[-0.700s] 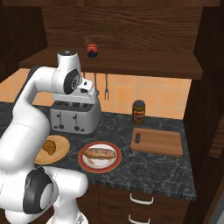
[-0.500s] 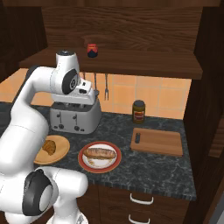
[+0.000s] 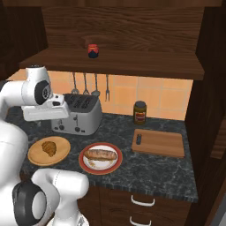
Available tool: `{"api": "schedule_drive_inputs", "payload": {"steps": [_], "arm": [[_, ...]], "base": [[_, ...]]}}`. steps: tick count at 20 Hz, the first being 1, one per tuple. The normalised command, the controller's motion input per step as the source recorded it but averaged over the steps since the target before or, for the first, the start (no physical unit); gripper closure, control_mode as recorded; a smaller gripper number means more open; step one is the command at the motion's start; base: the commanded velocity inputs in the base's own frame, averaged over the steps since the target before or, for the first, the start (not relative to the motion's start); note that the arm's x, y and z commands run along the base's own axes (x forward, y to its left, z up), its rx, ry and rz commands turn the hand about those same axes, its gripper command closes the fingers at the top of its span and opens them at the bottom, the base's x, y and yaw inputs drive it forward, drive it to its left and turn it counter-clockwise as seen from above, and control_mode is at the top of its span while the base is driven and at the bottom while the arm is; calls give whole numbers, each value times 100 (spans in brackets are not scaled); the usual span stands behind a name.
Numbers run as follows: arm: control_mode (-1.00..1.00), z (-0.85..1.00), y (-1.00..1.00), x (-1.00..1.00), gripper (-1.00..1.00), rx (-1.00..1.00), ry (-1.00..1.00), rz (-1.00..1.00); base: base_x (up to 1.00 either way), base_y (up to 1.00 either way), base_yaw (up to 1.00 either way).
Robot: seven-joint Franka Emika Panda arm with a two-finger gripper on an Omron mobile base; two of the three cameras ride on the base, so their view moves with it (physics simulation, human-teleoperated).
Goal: From the different types of pastries on the counter, select a croissant and place it on the cutting board. Then retrieve a jar of jam from the cabinet and place it alongside the croissant on the cutting board.
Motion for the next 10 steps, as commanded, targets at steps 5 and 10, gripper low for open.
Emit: {"api": "schedule_drive_inputs", "payload": {"steps": [5, 10], "arm": [[-100, -79, 47, -2, -100, -3, 19, 34], [-100, -4, 0, 2, -100, 1, -1, 5]], "base": [[0, 0, 0], [0, 0, 0]]}}
